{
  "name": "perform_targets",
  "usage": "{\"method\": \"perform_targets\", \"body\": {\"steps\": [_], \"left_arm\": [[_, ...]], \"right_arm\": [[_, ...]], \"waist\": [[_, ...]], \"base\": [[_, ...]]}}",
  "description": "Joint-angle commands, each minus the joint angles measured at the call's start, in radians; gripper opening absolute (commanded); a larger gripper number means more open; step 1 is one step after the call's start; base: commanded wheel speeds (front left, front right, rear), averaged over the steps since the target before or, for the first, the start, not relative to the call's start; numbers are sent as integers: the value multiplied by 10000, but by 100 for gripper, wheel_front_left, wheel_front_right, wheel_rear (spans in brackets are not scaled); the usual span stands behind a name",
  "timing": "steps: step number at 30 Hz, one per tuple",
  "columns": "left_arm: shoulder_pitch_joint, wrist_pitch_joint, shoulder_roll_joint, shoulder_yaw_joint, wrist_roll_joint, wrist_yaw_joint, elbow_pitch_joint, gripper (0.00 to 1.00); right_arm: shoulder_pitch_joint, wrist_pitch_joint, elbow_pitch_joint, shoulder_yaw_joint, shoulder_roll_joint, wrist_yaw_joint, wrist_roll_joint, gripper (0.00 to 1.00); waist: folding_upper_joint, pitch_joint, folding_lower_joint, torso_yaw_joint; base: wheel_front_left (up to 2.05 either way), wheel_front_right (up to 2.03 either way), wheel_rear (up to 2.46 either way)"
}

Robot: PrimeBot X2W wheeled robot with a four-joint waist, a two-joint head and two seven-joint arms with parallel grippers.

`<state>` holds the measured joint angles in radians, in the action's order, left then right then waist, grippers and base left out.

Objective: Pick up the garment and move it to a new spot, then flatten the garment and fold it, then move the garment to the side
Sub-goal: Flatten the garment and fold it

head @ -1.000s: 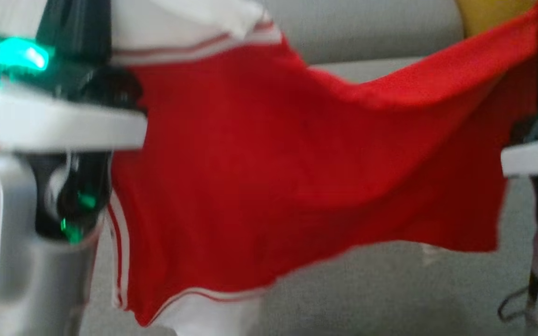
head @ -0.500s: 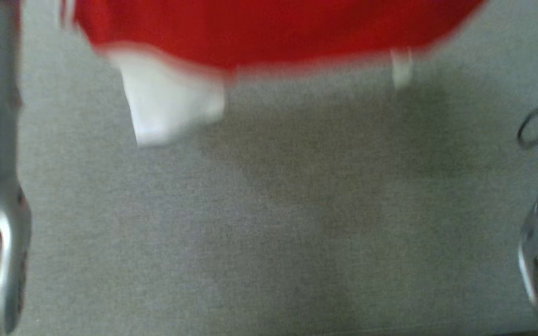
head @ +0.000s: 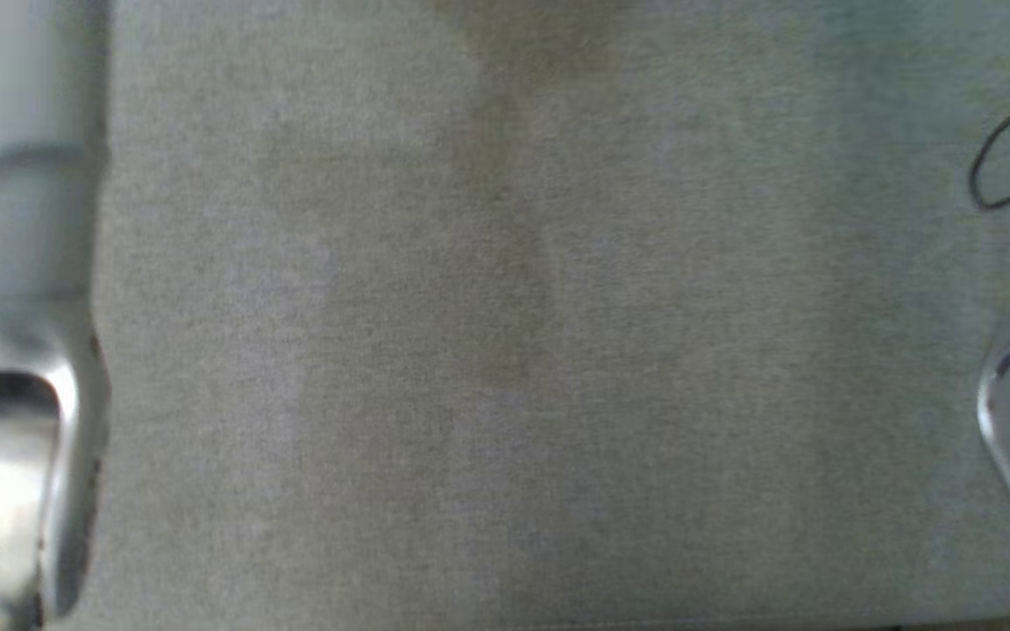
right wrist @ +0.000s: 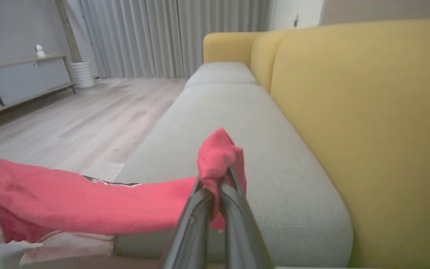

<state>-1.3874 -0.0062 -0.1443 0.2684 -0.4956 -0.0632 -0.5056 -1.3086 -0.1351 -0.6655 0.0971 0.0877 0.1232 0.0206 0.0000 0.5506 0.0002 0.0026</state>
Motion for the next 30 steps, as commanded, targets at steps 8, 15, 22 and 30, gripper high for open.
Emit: {"method": "perform_targets", "body": {"steps": [8, 15, 22, 30], "left_arm": [[1880, -927, -284, -91, -667, -330, 553, 0], [4573, -1266, -548, -367, -1447, -432, 2060, 0], [7632, -1056, -662, -231, -1848, -167, 4006, 0], [10979, -142, -851, 243, -2369, 376, 6331, 0]], "right_arm": [[958, 1250, -848, -233, -321, 75, -131, 0], [2500, 2000, -908, -115, -354, 75, -853, 0], [4852, 1851, 203, -256, -366, 75, -1699, 0], [8453, 434, 3139, 47, -372, 75, -2489, 0]], "waist": [[0, 570, -2, 224], [0, 0, -2, 188], [0, -1322, -2, 237], [0, -3140, -2, 339]], "base": [[0, 0, 0], [0, 0, 0], [0, 0, 0], [0, 0, 0]]}}
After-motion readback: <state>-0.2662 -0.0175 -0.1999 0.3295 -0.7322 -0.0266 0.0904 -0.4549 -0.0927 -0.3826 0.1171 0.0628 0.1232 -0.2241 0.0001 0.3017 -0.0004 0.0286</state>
